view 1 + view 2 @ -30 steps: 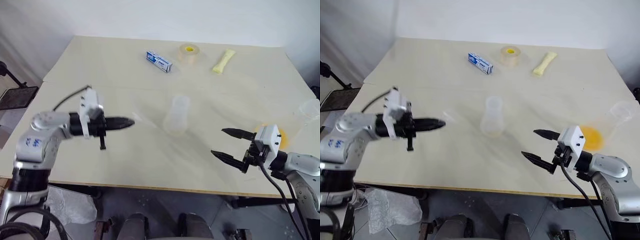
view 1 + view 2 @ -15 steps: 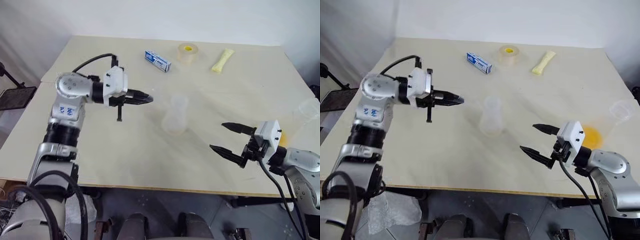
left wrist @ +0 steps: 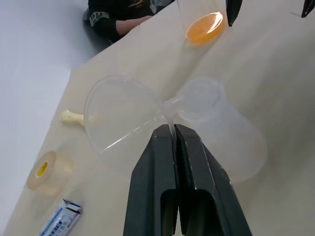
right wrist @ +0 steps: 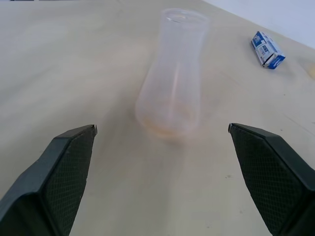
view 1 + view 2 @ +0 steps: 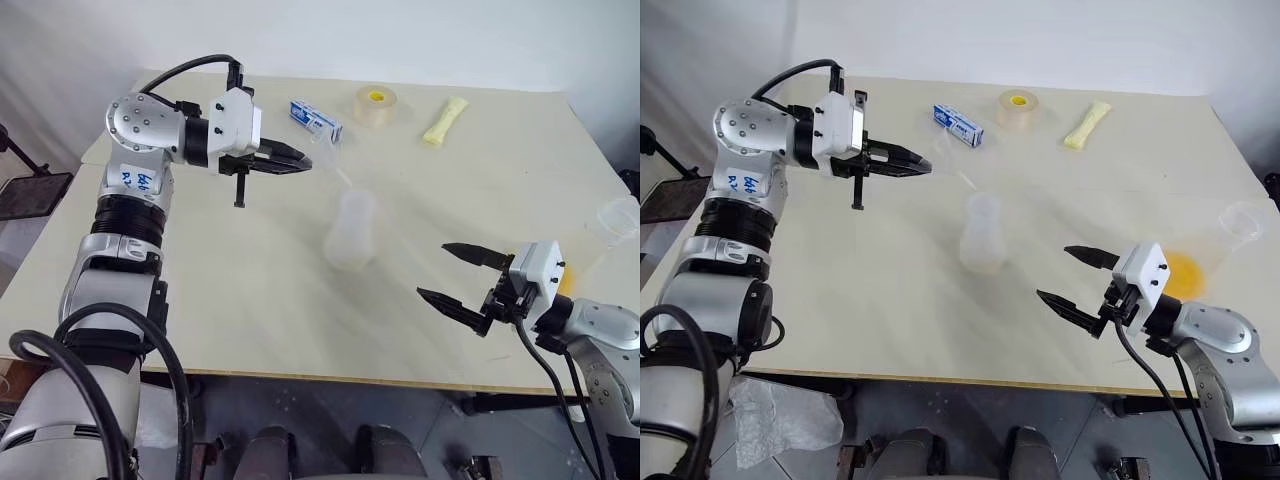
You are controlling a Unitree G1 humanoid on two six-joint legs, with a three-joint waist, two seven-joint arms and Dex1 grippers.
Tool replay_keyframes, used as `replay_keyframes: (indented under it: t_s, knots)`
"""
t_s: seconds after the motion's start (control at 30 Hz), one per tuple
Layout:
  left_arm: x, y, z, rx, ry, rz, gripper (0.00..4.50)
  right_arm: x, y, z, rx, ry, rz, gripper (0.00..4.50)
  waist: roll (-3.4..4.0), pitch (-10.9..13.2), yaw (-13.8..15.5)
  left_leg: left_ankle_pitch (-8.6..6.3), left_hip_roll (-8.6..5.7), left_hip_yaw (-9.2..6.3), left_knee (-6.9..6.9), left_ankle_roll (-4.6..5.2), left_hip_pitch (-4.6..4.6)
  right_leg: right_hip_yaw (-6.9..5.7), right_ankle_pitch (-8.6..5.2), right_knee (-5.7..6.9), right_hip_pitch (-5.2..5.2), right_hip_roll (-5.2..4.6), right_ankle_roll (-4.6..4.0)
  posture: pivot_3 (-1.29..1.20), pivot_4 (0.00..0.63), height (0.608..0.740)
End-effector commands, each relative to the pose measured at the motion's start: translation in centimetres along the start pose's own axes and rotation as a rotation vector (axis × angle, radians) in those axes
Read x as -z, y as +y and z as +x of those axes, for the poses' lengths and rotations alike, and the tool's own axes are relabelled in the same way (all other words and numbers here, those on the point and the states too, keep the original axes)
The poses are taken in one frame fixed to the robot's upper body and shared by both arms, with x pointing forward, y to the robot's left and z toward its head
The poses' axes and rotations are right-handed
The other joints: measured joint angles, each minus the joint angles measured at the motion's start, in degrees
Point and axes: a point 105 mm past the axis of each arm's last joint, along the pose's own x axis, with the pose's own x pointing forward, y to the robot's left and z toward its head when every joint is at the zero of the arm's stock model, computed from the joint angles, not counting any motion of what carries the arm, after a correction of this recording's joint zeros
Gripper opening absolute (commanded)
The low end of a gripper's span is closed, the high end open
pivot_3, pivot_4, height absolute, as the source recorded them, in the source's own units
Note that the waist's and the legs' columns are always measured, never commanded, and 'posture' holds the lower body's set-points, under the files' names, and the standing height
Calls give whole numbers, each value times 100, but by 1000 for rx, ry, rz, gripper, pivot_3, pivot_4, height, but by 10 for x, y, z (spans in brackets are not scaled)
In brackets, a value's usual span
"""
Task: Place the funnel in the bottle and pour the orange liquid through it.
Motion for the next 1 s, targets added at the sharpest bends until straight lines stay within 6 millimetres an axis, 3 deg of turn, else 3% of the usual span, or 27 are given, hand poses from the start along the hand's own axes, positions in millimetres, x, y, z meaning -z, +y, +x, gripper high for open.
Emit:
replay_keyframes:
  t_s: [0.03, 0.33, 0.6, 1.0]
  knots:
    - [-12, 4, 5, 59, -5, 84, 28, -12, 0, 0, 1, -47, -35, 4500, 0, 0, -10, 0, 0, 1, 0, 0, 0, 0, 0, 0, 0, 0, 0, 0, 150, 740]
    - [-12, -6, 16, 222, 43, 169, 28, -11, -5, -3, 7, -50, -38, 4500, -1, 1, -9, 0, 1, 2, -1, 0, 0, -3, 0, 0, 0, 1, 0, 0, 150, 740]
    - [-13, -6, 23, 292, 96, 237, 28, -29, -13, 1, 34, -138, -34, 4500, -3, 2, -11, 0, 1, 1, -1, 0, 0, -3, 0, 0, 0, 1, 0, 0, 150, 740]
    - [-13, -6, 32, 367, 160, 288, 28, -35, -13, 5, 27, -161, -41, 4500, -5, 3, -12, 0, 1, 2, -2, 0, -1, -6, 0, 0, -1, 1, 0, 0, 150, 740]
